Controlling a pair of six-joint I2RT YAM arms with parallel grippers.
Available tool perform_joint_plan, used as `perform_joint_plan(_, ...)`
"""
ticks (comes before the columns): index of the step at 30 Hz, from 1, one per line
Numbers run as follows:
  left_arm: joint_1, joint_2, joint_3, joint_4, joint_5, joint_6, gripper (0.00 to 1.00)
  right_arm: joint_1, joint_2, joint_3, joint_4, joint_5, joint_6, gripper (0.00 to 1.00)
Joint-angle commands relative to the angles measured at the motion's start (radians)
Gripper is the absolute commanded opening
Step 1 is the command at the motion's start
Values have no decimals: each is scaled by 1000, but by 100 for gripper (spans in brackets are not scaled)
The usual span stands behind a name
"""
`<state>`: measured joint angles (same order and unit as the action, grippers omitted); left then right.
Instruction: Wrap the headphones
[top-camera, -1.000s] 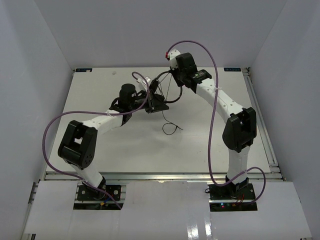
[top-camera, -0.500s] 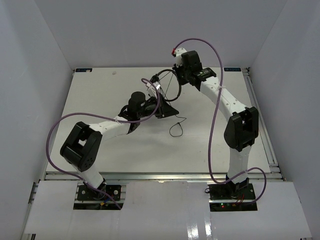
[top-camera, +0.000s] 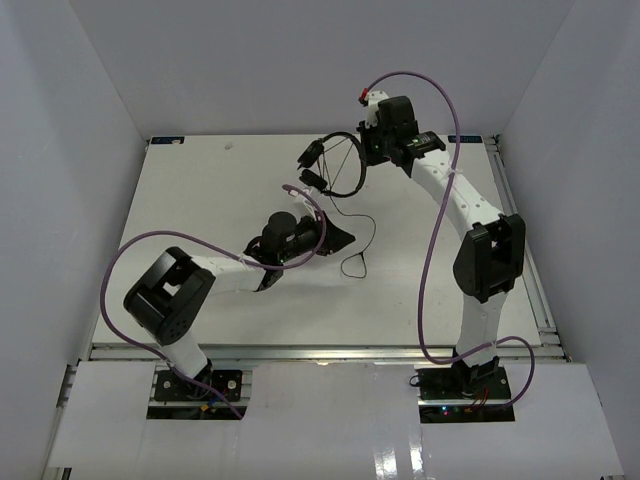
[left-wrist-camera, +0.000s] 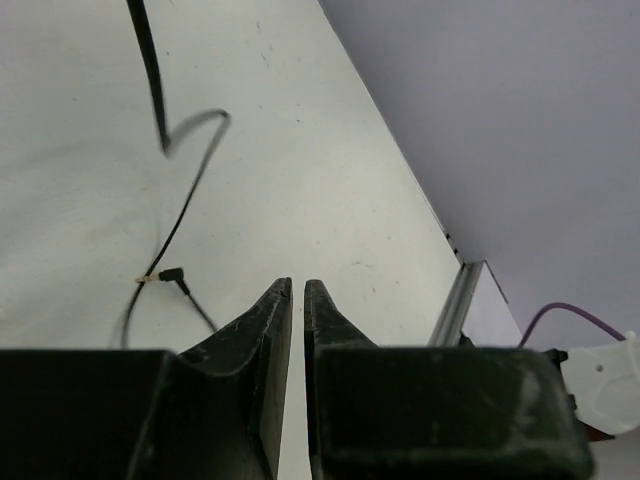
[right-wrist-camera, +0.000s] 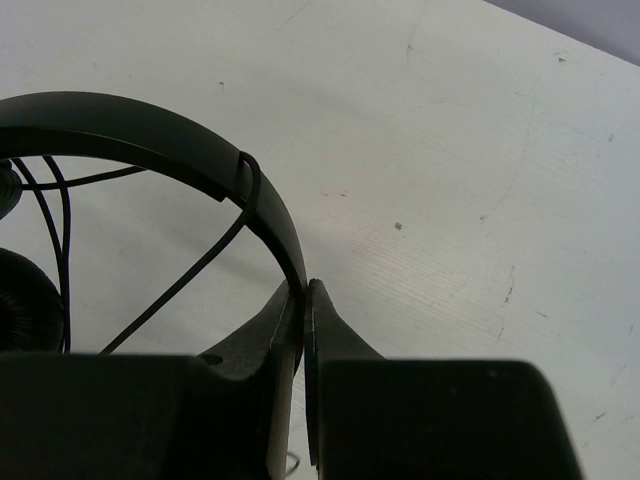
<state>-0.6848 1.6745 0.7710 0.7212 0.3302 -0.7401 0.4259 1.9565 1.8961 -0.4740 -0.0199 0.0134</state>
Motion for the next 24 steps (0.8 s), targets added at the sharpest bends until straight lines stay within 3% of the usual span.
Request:
perform_joint_plan(1,-23,-6,-57,260,-162,69,22,1,-89,32,40,-49,57,8)
perform_joint_plan(10,-36,100,-111,523,-186,54,23,-12,-116,23,44,-76,73,8)
perform_joint_plan(12,-38,100,-134,549,-190,66,27,-18,-119,20,46,-80,76,8)
perform_joint_plan(14,-38,85,-164,565,-212,87,36,-23,-124,21,46,-89,77,8)
perform_joint_plan(17,-44,49,-226,564,-272,166,69,-27,-132,18,46,-102,79,8)
perform_joint_plan(20,-44,51,-241,575,-282,254,86,-29,-141,16,44,-113,82,8)
perform_joint_plan(24,-44,88,-171,509,-276,350,94,-29,-154,10,44,-127,88,8)
